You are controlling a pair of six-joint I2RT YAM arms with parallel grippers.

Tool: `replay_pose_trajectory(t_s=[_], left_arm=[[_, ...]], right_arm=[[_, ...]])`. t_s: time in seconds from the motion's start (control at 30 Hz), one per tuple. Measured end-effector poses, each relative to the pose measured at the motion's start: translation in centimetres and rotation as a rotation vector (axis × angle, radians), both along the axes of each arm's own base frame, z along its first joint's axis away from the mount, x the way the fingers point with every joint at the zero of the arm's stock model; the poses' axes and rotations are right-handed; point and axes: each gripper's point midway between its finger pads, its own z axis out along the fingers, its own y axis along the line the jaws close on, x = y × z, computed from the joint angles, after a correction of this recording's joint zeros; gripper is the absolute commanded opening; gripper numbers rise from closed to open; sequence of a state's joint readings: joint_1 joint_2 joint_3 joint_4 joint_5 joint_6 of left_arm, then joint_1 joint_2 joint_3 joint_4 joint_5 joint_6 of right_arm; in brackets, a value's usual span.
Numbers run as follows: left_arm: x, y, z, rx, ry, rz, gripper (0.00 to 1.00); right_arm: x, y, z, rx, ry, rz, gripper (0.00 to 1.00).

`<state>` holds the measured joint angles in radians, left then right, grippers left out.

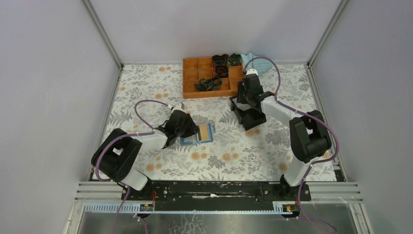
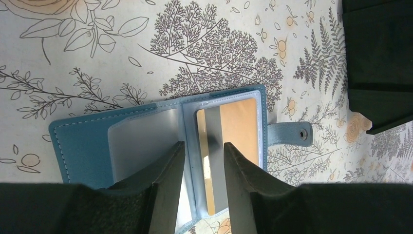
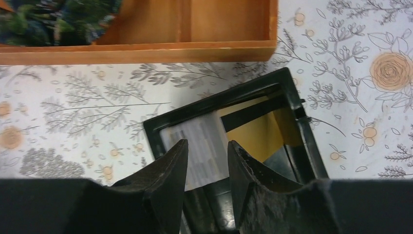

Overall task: Put the credit cards into the card holder
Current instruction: Pick up the credit card from the storage box.

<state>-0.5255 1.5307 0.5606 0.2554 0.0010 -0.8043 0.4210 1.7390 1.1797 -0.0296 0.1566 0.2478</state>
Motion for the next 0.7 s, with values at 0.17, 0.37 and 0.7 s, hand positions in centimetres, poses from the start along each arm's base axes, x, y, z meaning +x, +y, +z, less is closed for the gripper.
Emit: replay_pose_trajectory(t_s=[0.17, 0.37, 0.7], left_arm=[[0.1, 0.0, 0.1, -0.006, -0.001, -0.001, 0.43], [0.1, -0.1, 0.1, -0.008, -0.003, -0.006, 0.43], [0.1, -0.2, 0.2, -0.014, -0.005, -0.011, 0.43]], right_arm=[[0.7, -2.0, -1.8, -0.021, 0.037, -0.037, 0.43], [1.7, -3.1, -2.0, -0.007, 0.045, -0.059, 0.43], [1.9, -2.5, -2.3, 0.048, 0.063, -0.037, 0.41]])
